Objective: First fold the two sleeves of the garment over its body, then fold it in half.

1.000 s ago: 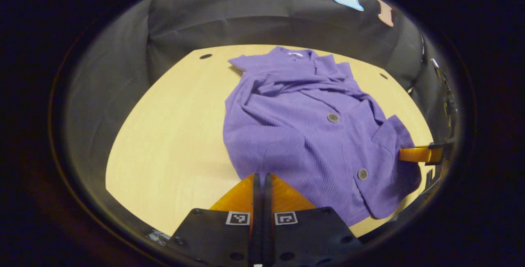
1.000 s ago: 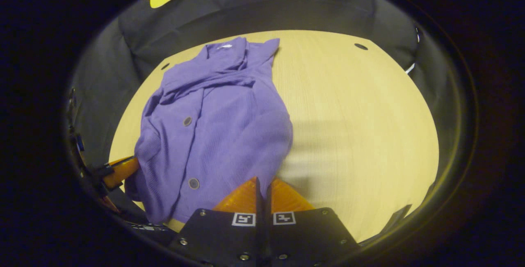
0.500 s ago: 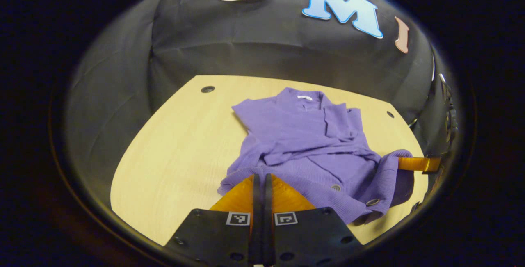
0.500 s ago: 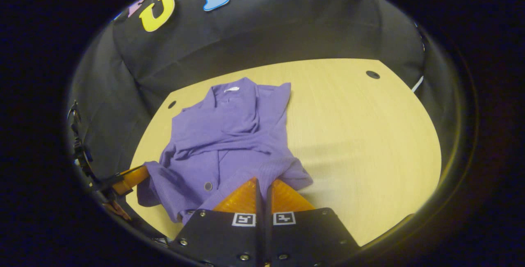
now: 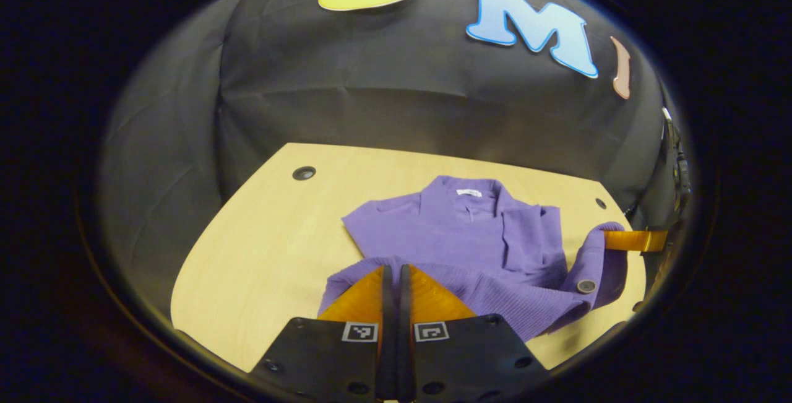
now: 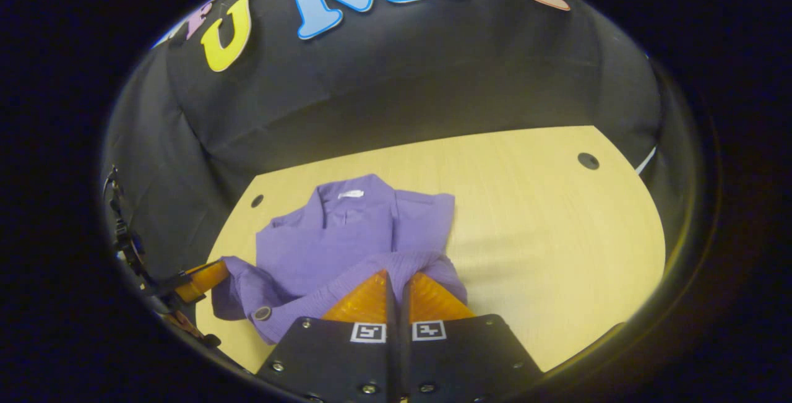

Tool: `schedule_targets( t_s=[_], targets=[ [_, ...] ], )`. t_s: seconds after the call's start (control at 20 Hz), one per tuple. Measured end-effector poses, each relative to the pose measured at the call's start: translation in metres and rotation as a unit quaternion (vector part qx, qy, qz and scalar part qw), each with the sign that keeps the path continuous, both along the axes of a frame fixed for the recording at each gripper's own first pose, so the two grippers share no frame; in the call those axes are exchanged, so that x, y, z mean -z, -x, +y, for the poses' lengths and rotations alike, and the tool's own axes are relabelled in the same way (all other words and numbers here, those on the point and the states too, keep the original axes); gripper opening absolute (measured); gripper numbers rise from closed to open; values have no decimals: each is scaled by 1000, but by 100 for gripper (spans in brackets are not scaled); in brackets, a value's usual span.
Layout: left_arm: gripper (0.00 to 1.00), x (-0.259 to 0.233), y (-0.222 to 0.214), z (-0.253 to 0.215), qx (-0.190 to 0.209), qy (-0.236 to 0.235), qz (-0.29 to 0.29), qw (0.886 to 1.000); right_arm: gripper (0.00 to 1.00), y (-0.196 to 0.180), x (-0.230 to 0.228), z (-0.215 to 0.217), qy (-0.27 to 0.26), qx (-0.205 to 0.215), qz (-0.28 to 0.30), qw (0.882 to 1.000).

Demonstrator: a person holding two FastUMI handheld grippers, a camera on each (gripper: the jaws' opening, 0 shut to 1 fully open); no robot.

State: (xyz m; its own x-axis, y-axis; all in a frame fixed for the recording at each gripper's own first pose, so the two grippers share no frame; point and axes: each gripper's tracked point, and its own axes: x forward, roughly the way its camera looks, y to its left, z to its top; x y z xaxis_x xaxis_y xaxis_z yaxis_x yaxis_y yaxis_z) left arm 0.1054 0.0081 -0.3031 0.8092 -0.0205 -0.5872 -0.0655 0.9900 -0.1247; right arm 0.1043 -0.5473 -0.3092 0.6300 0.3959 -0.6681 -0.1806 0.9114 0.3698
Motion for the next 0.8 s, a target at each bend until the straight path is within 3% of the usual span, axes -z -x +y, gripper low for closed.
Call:
schedule_targets(
  t_s=[0.45,0.8],
  targets=[
    [7,-23,-120,25,-25,16,-50,998,1,-112,-13,8,-10,30,-39,999],
    [6,-1,-185,15,-8,13,-48,999,0,-164,26,9,-2,49,-25,999]
  ],
)
